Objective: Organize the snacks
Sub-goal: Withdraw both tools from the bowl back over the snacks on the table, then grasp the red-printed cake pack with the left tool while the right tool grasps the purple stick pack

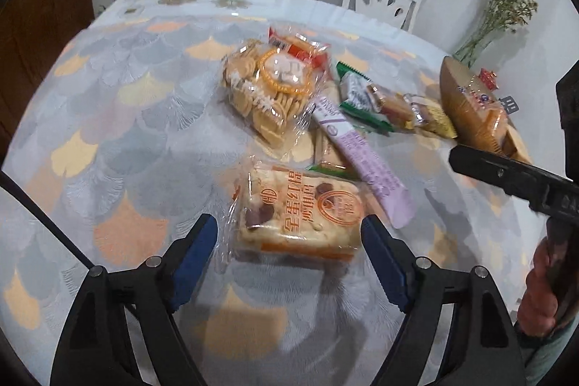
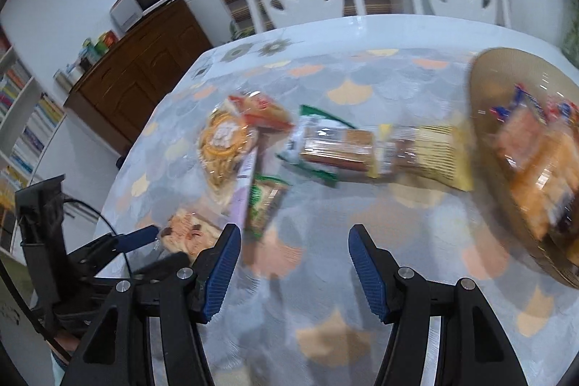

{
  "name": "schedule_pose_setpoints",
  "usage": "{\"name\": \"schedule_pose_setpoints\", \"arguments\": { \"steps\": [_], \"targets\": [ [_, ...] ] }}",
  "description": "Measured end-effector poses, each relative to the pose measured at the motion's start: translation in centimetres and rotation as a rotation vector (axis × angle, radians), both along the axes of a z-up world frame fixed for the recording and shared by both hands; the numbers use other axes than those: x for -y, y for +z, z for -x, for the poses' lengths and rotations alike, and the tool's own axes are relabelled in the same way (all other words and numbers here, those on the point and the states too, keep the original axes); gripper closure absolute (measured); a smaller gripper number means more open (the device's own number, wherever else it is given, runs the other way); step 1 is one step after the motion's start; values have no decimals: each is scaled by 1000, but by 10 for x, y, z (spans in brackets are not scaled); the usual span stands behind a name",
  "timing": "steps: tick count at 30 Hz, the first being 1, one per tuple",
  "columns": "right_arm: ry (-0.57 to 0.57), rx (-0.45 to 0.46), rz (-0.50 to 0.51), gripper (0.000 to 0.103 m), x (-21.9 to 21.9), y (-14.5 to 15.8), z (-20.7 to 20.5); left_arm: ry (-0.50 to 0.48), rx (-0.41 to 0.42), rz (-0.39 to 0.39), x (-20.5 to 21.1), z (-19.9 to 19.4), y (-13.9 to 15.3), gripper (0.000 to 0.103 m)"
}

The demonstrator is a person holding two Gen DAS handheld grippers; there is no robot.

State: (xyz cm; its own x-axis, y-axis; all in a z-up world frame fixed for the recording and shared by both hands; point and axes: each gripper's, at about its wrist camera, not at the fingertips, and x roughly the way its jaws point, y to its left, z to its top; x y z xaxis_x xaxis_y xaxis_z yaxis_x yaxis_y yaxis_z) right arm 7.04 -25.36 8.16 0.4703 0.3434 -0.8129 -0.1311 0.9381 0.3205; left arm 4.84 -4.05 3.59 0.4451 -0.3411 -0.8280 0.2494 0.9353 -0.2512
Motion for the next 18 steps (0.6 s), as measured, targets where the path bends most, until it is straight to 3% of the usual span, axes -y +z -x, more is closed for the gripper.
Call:
{"name": "schedule_pose_setpoints", "arguments": {
  "steps": [4, 12, 16, 18],
  "targets": [
    [41, -15, 3, 43, -22, -11, -11, -11, -4, 34, 2, -3, -4, 23],
    [66, -68, -20, 49, -45, -36, -28, -34, 24, 19, 5, 1, -8, 19],
    [79, -78, -28, 61, -52, -40, -26, -41, 26, 28, 4, 3, -8, 19],
    [77, -72, -34, 77, -54, -40, -25, -42, 24, 32, 4, 3, -8, 19]
  ]
}}
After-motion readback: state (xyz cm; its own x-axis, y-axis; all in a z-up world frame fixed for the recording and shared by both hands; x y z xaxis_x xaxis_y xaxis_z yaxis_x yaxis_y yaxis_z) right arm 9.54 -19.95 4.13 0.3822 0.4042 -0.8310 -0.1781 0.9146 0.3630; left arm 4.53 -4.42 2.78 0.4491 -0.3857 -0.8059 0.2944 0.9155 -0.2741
